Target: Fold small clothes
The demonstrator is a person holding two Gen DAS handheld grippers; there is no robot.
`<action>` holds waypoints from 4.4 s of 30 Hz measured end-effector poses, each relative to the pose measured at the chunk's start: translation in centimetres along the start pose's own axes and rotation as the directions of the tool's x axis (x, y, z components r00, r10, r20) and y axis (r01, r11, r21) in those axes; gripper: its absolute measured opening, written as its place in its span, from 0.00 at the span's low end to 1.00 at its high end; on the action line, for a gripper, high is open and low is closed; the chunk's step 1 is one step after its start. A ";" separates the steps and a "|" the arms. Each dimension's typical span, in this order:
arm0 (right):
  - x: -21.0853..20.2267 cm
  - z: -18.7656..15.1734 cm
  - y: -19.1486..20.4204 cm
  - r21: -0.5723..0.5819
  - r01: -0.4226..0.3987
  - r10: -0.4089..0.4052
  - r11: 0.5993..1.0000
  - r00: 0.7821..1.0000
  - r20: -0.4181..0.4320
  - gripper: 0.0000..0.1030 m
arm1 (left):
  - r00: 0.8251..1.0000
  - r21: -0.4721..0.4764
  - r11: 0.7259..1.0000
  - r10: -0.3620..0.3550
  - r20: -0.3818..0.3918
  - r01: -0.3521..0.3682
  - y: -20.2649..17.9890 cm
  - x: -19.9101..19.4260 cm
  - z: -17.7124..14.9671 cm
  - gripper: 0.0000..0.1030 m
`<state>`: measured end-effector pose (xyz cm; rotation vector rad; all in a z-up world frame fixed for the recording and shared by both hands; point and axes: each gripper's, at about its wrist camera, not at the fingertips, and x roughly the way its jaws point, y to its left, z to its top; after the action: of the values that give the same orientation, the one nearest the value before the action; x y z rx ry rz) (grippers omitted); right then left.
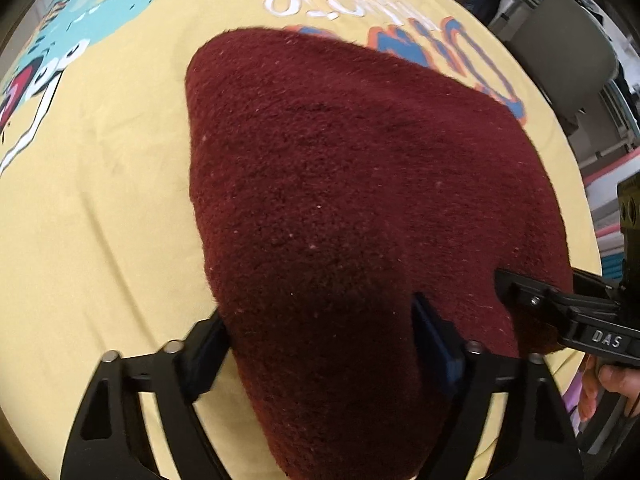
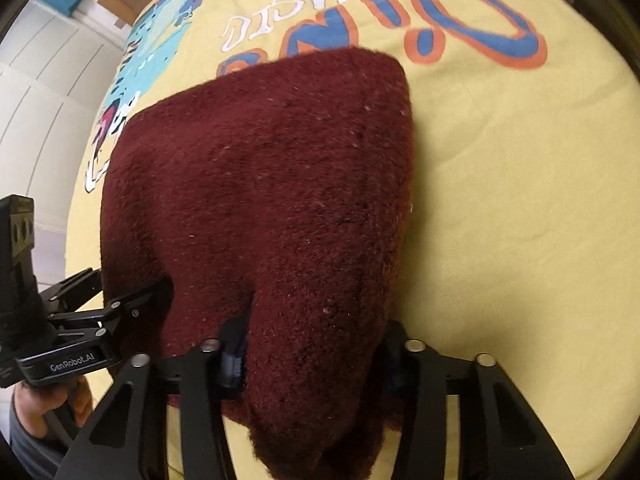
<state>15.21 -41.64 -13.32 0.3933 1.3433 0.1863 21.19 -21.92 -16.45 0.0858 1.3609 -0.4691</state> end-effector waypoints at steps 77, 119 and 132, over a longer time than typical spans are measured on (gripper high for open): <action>-4.7 -5.9 12.3 -0.188 0.167 -0.106 0.968 0.949 0.296 0.99 | 0.961 -0.188 0.971 0.188 0.205 -0.150 15.7 -15.6 -14.4 0.99; -14.6 -16.3 10.0 -0.153 0.297 -0.217 0.943 0.892 0.396 0.99 | 0.908 -0.228 0.930 0.341 0.244 -0.288 12.6 -22.6 -24.1 0.99; -14.6 -16.3 10.6 -0.171 0.301 -0.217 0.938 0.896 0.386 0.99 | 0.906 -0.228 0.928 0.347 0.241 -0.295 12.7 -22.7 -24.3 0.99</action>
<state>-2.86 -34.26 1.13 0.0445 0.9818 0.0375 0.64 3.72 -2.84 0.0863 1.0798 -0.0671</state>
